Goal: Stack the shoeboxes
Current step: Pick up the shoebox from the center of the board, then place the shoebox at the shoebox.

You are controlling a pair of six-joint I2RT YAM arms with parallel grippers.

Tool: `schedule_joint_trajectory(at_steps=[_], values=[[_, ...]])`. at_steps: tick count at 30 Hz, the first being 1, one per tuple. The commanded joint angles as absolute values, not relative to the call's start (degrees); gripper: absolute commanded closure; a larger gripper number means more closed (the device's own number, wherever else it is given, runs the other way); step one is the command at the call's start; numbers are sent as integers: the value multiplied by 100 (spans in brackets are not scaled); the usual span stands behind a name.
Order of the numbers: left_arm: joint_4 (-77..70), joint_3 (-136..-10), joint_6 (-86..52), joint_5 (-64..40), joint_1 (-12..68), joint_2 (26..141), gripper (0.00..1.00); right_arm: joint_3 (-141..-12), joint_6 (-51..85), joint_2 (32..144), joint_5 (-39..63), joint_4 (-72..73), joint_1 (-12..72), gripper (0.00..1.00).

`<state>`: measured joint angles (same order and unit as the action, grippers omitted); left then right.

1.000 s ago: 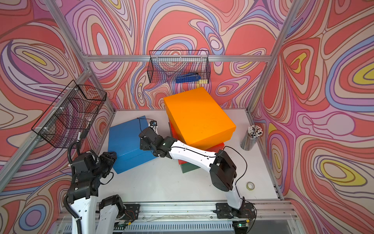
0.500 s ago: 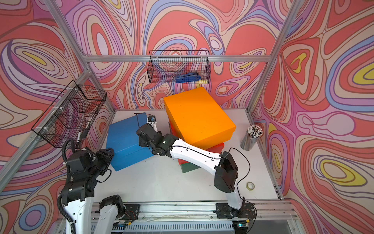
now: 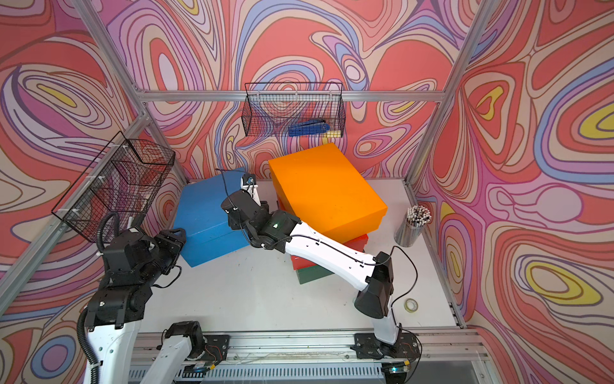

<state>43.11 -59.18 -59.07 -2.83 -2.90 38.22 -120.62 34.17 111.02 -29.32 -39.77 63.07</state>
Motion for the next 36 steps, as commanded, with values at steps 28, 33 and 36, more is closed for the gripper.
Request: schedule_joint_trajectory(at_steps=[28,33,36], values=[[3217,-8347,-5223,-60,3574,5001,66,-13188,2591,11447,-1124,-4082,8119,100],[3124,-8719,-5073,184,4149,5350,67,-13127,2570,11269,-1304,-4108,8185,100],[3103,-9052,-4844,568,4669,5660,67,-13018,2584,11092,-1447,-4123,8182,100]])
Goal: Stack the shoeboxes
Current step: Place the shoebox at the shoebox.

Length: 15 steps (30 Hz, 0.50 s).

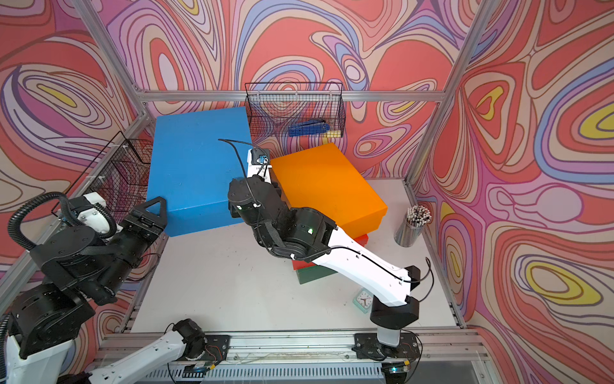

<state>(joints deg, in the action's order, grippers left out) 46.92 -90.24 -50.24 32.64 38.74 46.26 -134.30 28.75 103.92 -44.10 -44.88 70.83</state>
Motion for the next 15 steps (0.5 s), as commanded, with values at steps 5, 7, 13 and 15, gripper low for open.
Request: schedule_joint_trajectory(at_steps=[5,7,13,15], values=[[3077,-9624,-4601,846,5243,6258,67,-12617,2560,10648,-1736,-4068,8175,100],[3025,-9795,-4558,884,5389,6472,67,-12417,2554,10412,-1855,-4040,8174,100],[2814,-10199,-4361,1107,5906,7034,66,-11869,2612,9743,-2016,-4027,8068,100],[2757,-10348,-4317,1134,6058,7252,66,-11652,2695,9520,-1961,-4020,7947,100]])
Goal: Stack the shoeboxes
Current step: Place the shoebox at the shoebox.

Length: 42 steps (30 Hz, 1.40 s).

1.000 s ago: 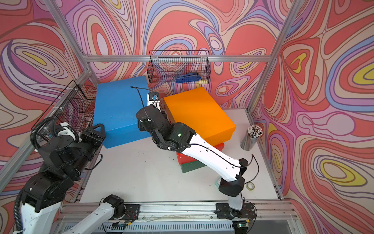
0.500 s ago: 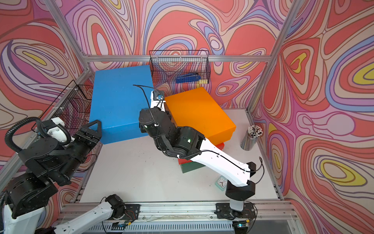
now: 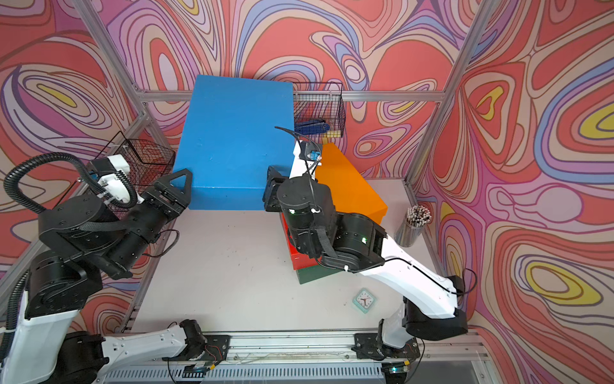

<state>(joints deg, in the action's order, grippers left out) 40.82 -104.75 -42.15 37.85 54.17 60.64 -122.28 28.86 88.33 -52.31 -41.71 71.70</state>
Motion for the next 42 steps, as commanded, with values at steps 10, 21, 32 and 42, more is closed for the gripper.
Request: schedule_joint_trajectory(at_steps=[10,21,32,42], values=[[2571,-10565,-4335,999,6333,8003,66,-10638,2993,8479,-2021,-3937,7629,100],[2157,-10136,-4731,650,6423,8340,66,-10087,3305,7548,-2552,-4234,7551,100],[1835,-9215,-5185,998,6770,7902,65,-10095,3498,7128,-2771,-4830,7147,100],[1931,-9280,-5262,1205,7268,8053,65,-10482,3489,7413,-1979,-5384,6078,100]])
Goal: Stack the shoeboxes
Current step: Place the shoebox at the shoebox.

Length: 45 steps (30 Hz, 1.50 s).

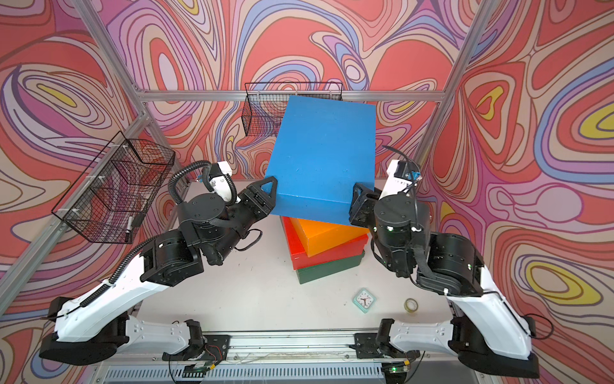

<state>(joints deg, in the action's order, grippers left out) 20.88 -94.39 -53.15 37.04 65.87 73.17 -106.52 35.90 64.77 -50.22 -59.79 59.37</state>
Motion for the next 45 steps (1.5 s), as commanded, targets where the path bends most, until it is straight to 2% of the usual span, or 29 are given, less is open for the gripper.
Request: schedule_joint_trajectory(at_steps=[1,12,14,19,21,30,37,38,42,45], values=[[1942,-9294,-5284,1196,7290,8082,65,-10509,3479,7433,-1880,-5412,5951,100],[1860,-9269,-5448,1160,7453,8226,65,-11379,3155,7889,-1008,-5865,4715,100],[1942,-9322,-5495,1164,7478,8260,59,-11480,3120,8065,-730,-5930,4422,100],[2053,-9365,-5530,1204,7501,8328,34,-11518,3087,8295,-20,-5872,3666,100],[2052,-9366,-5533,1203,7506,8339,27,-11557,3071,8322,80,-5878,3483,100],[2087,-9540,-5385,1169,7506,8451,15,-11455,3071,8211,601,-5918,2693,100],[2143,-9681,-5274,1169,7502,8508,11,-11245,3073,7886,599,-5961,2478,83],[2153,-9694,-5267,1169,7498,8503,11,-11182,3081,7824,619,-5946,2459,78],[2245,-9761,-5247,1227,7498,8490,7,-11078,3092,7699,560,-5957,2410,44],[2332,-9787,-5204,1349,7499,8417,2,-11179,3046,7677,490,-6067,2339,31]])
